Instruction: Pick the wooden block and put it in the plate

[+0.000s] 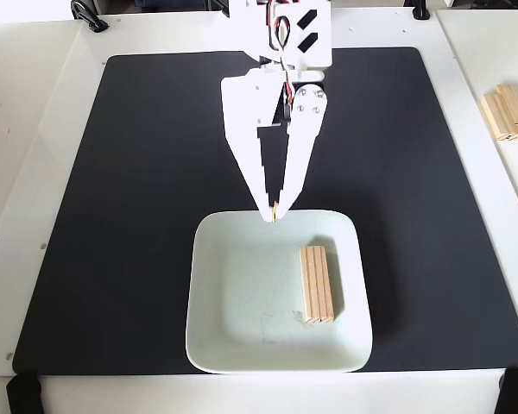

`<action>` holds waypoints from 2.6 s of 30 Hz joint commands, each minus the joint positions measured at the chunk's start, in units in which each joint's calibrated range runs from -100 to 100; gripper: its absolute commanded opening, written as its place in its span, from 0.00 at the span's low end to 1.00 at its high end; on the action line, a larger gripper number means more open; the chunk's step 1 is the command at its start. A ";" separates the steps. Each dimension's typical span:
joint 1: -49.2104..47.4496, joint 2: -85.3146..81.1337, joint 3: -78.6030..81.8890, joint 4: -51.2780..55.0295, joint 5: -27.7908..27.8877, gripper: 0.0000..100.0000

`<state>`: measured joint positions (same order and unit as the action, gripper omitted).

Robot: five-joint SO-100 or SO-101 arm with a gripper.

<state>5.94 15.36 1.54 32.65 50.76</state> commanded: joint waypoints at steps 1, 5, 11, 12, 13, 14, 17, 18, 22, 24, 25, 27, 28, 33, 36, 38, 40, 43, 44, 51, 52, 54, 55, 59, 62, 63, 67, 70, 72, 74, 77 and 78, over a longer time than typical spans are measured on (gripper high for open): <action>-0.45 -10.95 7.77 -0.70 -0.14 0.01; -1.35 -23.24 20.37 -0.70 -0.14 0.01; -2.13 -43.41 39.53 -0.79 -0.14 0.01; -2.24 -46.97 42.77 -0.79 -0.14 0.01; -2.24 -50.52 46.19 -0.79 -0.14 0.01; -2.80 -54.08 49.52 -0.79 -0.04 0.01; -3.70 -63.66 57.98 -0.79 -0.09 0.01; -3.70 -66.20 60.23 -0.79 -0.14 0.01; -3.81 -75.27 68.95 -0.79 -0.09 0.01; -3.81 -79.76 73.36 -0.79 -0.04 0.01; -3.81 -81.63 75.61 -0.79 -0.04 0.01; -3.81 -85.86 79.75 -0.79 -0.14 0.01; -3.81 -88.07 81.82 -0.79 -0.14 0.01; -3.81 -98.07 91.81 -0.79 -0.14 0.01; -3.81 -103.15 97.83 -0.79 -0.14 0.01; -3.81 -105.27 98.19 3.10 -0.20 0.01; -5.38 -108.15 98.10 9.81 -0.20 0.01; -7.39 -112.64 97.92 21.13 -0.20 0.01; -8.18 -113.66 97.92 25.54 -0.20 0.01; -9.07 -113.91 97.92 44.72 -0.20 0.01; -8.96 -113.91 97.92 45.87 -0.20 0.01; -9.19 -113.91 97.92 45.96 -0.20 0.01; -9.30 -113.91 97.92 45.96 -0.25 0.01; -9.30 -113.83 97.92 45.96 -0.25 0.01; -8.96 -113.83 97.92 45.96 -0.25 0.01; -8.63 -113.83 97.83 45.96 -0.20 0.01; -8.40 -113.49 97.83 46.05 -0.04 0.01; -8.51 -113.24 97.83 46.05 -0.04 0.02; -8.85 -113.24 97.83 46.05 -0.09 0.02; -8.96 -113.24 97.83 46.05 -0.09 0.02; -8.96 -113.24 97.83 46.05 -0.09 0.02; -8.96 -113.24 97.83 46.05 -0.09 0.02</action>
<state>-3.04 -98.21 99.12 78.23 50.70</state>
